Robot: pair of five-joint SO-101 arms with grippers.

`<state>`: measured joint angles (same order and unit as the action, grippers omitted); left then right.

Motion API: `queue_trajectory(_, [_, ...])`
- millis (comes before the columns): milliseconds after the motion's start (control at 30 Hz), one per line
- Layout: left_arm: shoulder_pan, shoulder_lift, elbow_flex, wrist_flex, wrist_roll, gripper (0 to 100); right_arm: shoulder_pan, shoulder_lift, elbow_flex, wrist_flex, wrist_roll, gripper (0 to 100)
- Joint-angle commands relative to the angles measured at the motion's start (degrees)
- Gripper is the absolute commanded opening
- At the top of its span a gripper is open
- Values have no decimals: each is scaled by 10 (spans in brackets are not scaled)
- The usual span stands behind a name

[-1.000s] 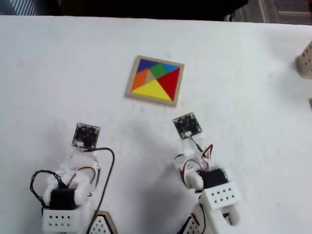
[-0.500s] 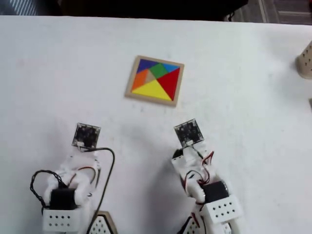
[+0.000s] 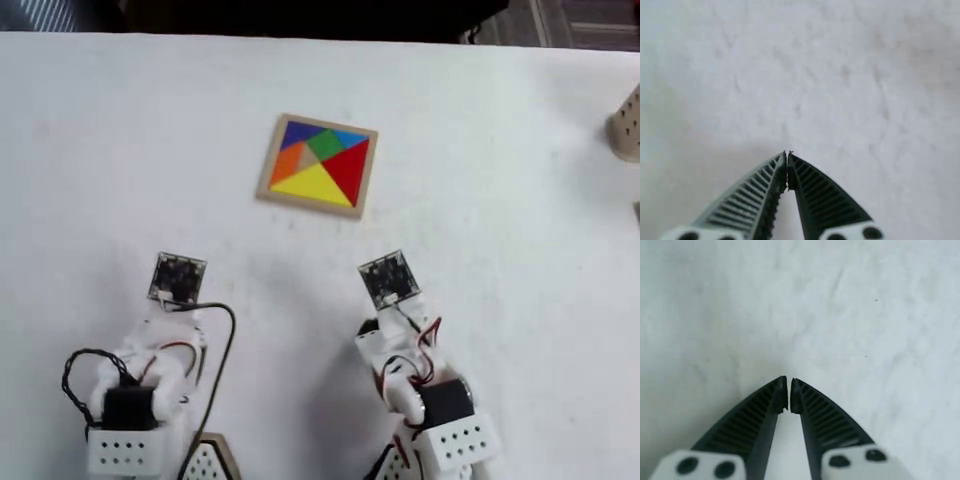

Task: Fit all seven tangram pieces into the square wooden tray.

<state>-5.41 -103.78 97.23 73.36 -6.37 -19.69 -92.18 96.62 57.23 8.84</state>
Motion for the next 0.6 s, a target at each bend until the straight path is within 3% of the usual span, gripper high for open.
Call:
queue_trajectory(0, [6, -7, -4, 4, -4, 24, 3, -25, 5, 31, 4, 21])
queue_trajectory(567, [6, -7, -3, 4, -5, 24, 5, -108, 3, 153, 4, 21])
